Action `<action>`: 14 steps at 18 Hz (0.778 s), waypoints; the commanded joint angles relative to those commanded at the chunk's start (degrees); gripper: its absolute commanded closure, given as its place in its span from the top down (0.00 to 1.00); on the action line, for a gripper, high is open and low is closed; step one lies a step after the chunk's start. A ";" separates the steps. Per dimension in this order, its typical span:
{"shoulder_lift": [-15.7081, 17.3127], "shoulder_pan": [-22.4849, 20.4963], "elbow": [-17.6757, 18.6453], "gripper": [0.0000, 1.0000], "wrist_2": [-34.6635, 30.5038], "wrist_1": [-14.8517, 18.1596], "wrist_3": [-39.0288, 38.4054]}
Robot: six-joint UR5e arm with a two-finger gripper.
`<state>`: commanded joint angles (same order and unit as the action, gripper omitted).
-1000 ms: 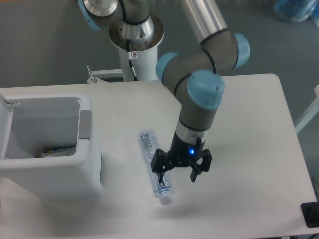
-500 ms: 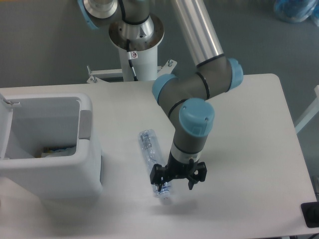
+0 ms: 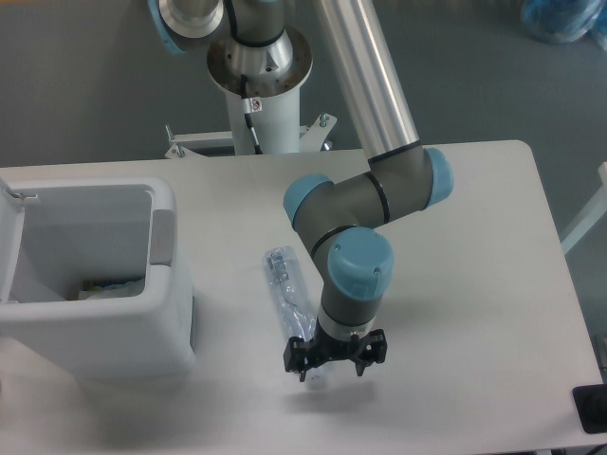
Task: Place the trash in the trash can
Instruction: 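Lower the gripper onto the bottle cap end and close on it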
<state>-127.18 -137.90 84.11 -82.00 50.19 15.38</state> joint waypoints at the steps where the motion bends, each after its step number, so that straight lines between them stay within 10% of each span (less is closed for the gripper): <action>1: -0.17 0.00 0.00 1.00 0.00 0.00 0.09; 14: -1.14 0.70 0.26 1.00 -0.26 0.00 -1.93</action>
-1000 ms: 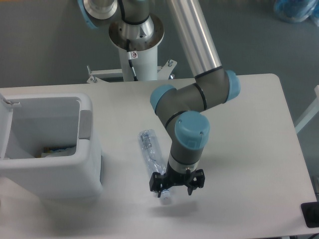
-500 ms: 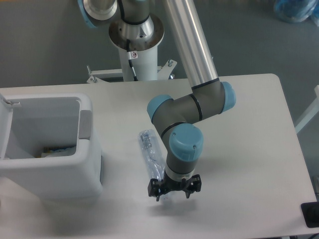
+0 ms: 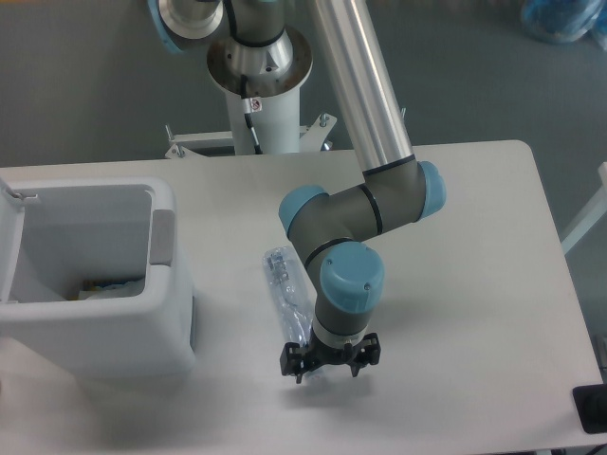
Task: Place the trash in the trash can
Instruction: 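Lower the gripper onto the bottle cap end and close on it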
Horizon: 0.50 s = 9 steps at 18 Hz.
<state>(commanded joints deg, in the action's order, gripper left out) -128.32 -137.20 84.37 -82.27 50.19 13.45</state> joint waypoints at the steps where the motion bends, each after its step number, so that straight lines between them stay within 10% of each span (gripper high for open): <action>1: 0.00 0.09 -0.09 1.00 0.00 0.00 0.00; 9: -0.09 0.18 0.44 0.85 0.00 -0.26 -0.88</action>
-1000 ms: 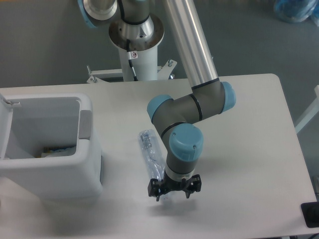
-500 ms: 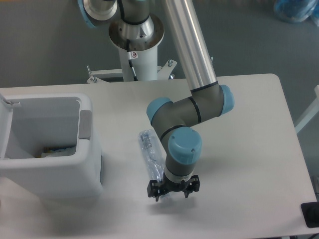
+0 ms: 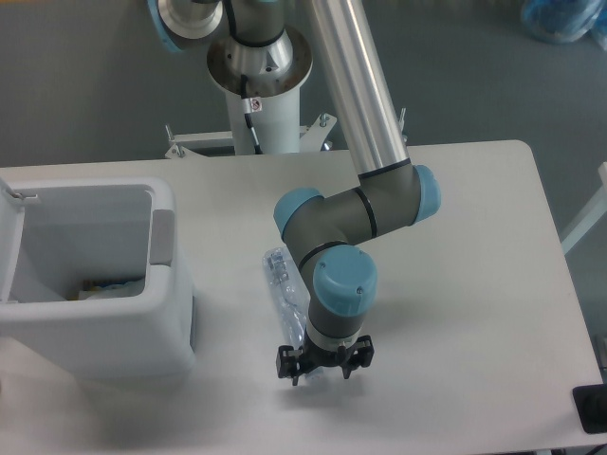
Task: Place the trash in the trash can
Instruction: 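Lower the gripper onto the bottle cap end and close on it, then lift the bottle and carry it over the trash bin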
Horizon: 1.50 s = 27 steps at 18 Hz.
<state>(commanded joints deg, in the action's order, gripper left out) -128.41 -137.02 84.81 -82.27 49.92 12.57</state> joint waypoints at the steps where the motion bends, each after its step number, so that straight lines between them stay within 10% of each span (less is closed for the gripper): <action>1: 0.00 0.00 0.00 0.85 0.00 0.00 0.00; 27: 0.96 0.62 0.79 0.28 -1.76 -0.26 -1.14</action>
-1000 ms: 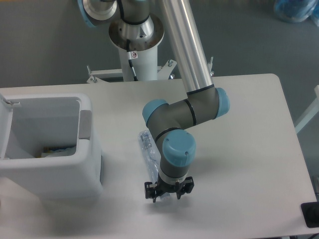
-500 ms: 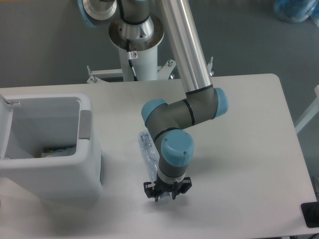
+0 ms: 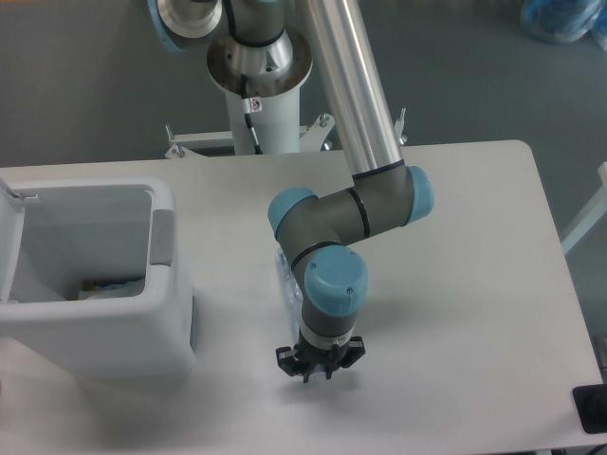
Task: Place the trash in the trash can
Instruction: 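Lift the bottle and carry it over the trash bin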
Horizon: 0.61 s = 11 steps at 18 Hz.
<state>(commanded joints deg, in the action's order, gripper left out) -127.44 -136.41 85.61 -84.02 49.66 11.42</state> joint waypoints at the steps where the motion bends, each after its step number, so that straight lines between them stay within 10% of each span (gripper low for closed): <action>1: 0.44 0.00 -0.17 0.28 -0.26 0.00 0.00; 11: 12.74 -2.28 -7.90 0.28 -0.09 -1.13 0.18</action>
<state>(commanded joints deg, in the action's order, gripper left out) -114.71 -138.69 77.70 -84.11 48.52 11.60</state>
